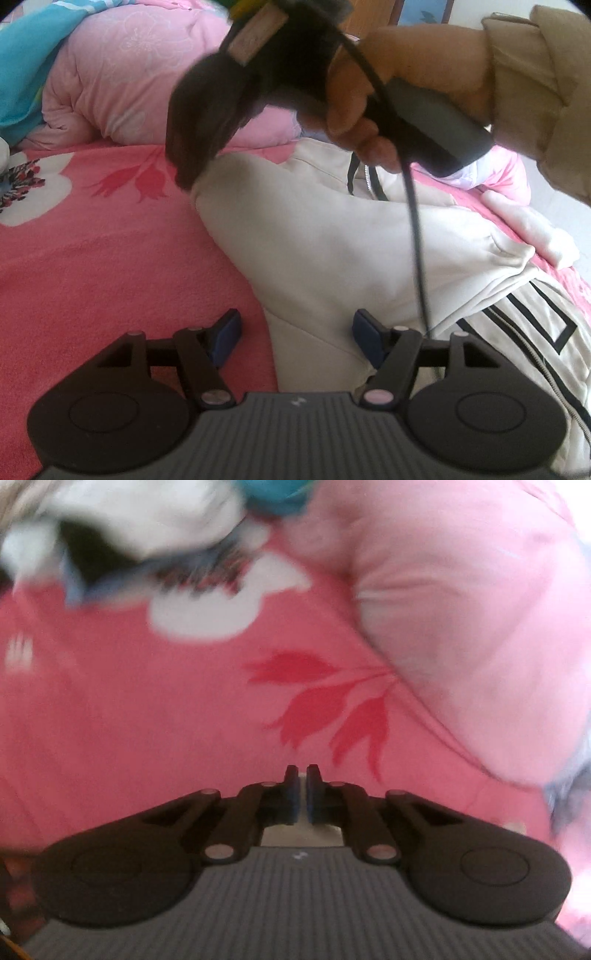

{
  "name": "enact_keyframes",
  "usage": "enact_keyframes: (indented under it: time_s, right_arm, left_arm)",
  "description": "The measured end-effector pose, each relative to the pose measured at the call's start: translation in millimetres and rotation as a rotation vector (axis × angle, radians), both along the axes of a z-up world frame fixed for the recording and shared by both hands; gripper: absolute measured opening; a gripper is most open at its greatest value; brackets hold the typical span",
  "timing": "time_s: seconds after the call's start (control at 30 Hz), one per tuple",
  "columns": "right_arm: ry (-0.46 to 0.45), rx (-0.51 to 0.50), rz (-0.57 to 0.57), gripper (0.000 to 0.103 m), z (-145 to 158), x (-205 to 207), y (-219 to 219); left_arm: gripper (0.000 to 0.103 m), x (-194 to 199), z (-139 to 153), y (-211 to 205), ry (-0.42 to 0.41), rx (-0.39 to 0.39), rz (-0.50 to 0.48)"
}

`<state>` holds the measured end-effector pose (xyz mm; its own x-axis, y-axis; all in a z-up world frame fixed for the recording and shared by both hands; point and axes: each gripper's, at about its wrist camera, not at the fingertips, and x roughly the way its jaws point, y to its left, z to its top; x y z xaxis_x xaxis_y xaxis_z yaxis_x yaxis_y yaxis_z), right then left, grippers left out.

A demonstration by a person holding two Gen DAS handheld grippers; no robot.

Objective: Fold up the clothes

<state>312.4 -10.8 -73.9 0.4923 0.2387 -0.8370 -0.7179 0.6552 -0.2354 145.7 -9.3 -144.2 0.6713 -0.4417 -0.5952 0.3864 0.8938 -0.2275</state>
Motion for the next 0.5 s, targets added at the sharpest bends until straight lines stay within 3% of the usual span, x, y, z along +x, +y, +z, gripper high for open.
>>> enact_keyframes:
  time_s: [0.13,0.3,0.43,0.5]
  right_arm:
    - [0.062,0.16,-0.142,0.002,18.0,20.1,-24.9]
    - [0.07,0.24,-0.19,0.001,36.9,28.3,-35.0]
    - [0.081,0.172,-0.102,0.004,39.0,24.7,-15.0]
    - [0.09,0.101,-0.046,0.011,35.9,21.0,0.2]
  left_arm:
    - [0.067,0.7,-1.2,-0.1,-0.001,0.002,0.0]
    - [0.067,1.6,-1.5,-0.4,0.0,0.002,-0.001]
    - [0.067,0.6,-1.7,-0.6,-0.001,0.003,0.0]
    - [0.067,0.5,-1.7,-1.0,-0.001,0.004,-0.001]
